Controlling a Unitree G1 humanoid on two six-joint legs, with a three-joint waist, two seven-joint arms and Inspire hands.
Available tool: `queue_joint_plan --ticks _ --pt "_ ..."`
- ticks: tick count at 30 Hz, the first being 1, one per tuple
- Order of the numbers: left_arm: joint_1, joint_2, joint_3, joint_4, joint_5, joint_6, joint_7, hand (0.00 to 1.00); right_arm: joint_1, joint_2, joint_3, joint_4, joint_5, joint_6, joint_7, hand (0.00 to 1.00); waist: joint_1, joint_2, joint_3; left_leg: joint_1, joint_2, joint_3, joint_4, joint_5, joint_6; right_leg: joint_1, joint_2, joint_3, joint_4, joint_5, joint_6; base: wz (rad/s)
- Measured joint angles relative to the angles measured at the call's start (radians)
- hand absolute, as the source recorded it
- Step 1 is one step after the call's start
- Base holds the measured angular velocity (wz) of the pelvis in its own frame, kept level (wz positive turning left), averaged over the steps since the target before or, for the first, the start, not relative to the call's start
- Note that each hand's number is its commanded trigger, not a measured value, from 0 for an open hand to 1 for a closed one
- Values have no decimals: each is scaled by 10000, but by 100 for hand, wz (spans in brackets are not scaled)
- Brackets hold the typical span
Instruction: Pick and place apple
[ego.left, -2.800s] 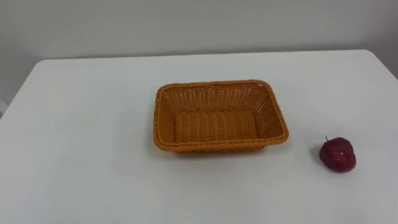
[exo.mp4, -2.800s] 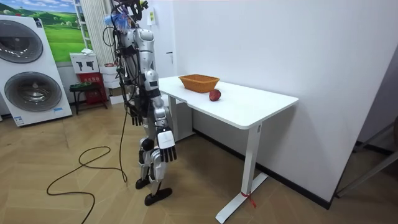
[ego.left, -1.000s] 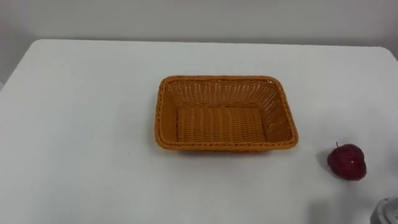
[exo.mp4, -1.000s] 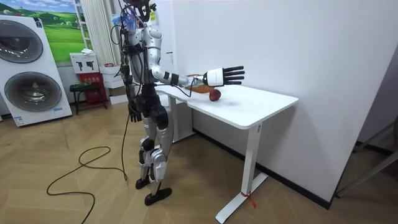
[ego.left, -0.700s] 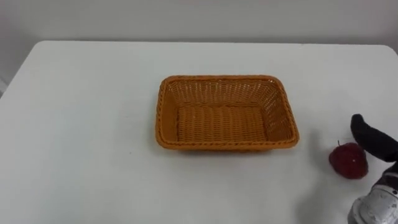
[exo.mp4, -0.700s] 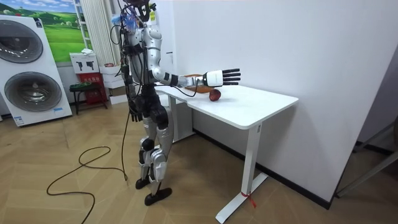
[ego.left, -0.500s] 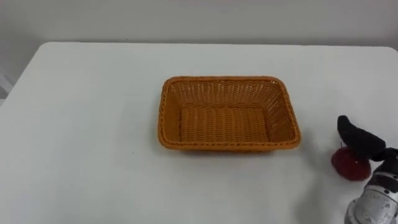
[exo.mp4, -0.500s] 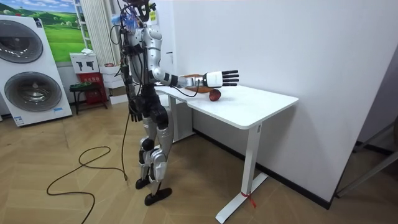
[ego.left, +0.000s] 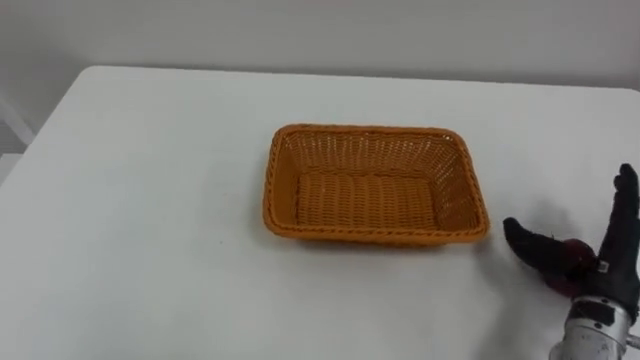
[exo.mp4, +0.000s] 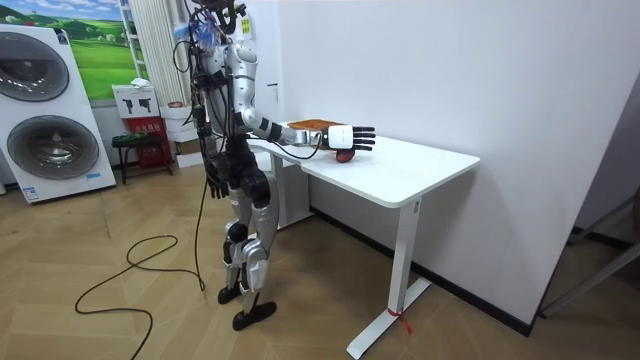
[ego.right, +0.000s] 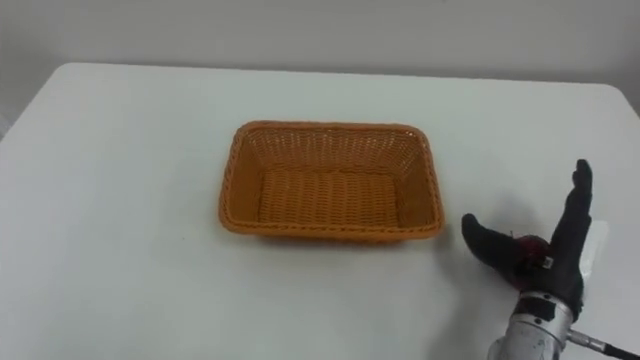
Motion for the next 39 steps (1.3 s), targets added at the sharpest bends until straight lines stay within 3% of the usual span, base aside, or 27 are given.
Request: queue_joint_plan --ticks 12,15,16,17,18,31,39 --pt "16 12 -12 -139 -3 -8 35 0 115 19 237 1197 30 -2 2 0 -41 -19 -62 31 5 110 59 0 0 0 -1 20 -3 5 5 0" --pt "18 34 -5 -147 -15 -37 89 0 87 45 240 1508 30 -148 2 0 -35 -40 -92 19 1 109 56 -1 2 13 -10 -3 6 6 7 0" --pt "33 38 -1 -141 -10 -55 107 0 86 89 239 1590 30 -211 1 6 -29 -71 -111 18 1 109 53 -2 2 20 -11 -10 14 6 7 0" --pt "43 38 0 -141 -10 -68 108 0 84 123 239 1613 30 -213 -1 20 -25 -84 -112 17 1 109 52 -2 3 26 -11 -11 15 7 7 0" --pt "62 37 -1 -141 -15 -79 108 0 87 203 239 1738 28 -279 -11 100 -28 -111 -102 16 2 109 49 -3 3 60 -10 -13 14 9 12 0" --pt "126 39 -1 -179 7 -78 314 0 -23 238 -340 2315 -888 -517 -583 100 -251 23 -161 54 0 126 17 -10 14 92 -17 -64 -3 44 43 1" --pt "100 38 -12 -163 -6 -201 615 0 -22 237 -393 2336 -1136 -515 -995 100 -238 59 -146 179 -1 138 -17 -10 14 194 -10 -32 -13 43 43 0"
